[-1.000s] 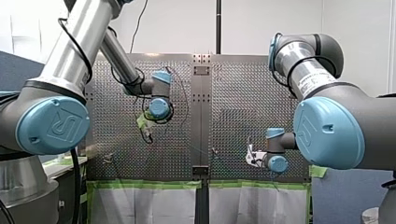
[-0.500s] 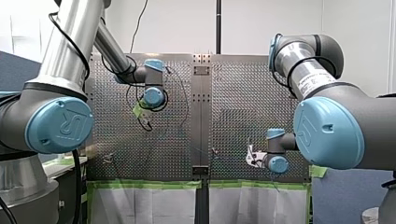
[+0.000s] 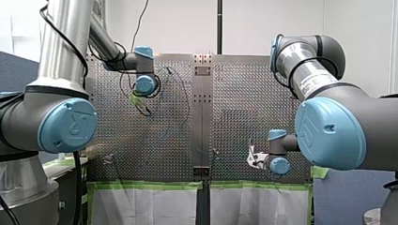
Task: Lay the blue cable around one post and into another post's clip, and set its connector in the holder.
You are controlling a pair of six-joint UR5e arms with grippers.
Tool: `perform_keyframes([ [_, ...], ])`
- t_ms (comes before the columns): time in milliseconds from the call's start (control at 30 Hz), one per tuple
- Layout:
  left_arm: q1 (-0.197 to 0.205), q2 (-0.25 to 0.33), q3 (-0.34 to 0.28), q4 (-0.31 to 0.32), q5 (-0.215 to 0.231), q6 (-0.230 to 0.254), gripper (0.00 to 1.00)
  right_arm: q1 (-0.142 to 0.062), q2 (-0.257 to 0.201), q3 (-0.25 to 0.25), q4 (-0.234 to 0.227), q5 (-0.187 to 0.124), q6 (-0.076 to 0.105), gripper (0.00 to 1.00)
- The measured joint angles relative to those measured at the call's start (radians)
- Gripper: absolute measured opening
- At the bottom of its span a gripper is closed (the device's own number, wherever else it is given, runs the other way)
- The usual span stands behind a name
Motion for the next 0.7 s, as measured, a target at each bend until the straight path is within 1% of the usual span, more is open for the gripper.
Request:
perform_keyframes([
  [67,0.011,0.019,0.000,0.001,0.019,-0.019,1.00,0.000,0.000,0.000,0.000,0.000,0.000,0.00],
  [200,0.018,0.054,0.000,0.003,0.053,-0.054,1.00,0.000,0.001,0.000,0.001,0.000,-0.001,0.00],
  [467,0.005,0.122,-0.009,0.004,0.123,-0.126,1.00,-0.002,0.002,0.000,0.001,0.000,0.000,0.00],
  [567,0.006,0.122,-0.018,0.004,0.133,-0.152,1.00,-0.002,0.003,0.000,0.001,0.000,0.000,0.00],
  [633,0.005,0.111,-0.021,0.005,0.134,-0.170,1.00,-0.002,0.003,0.000,0.003,0.000,-0.001,0.00],
  [700,0.004,0.097,-0.022,0.004,0.135,-0.177,1.00,-0.001,0.003,0.000,0.004,0.000,-0.001,0.00],
])
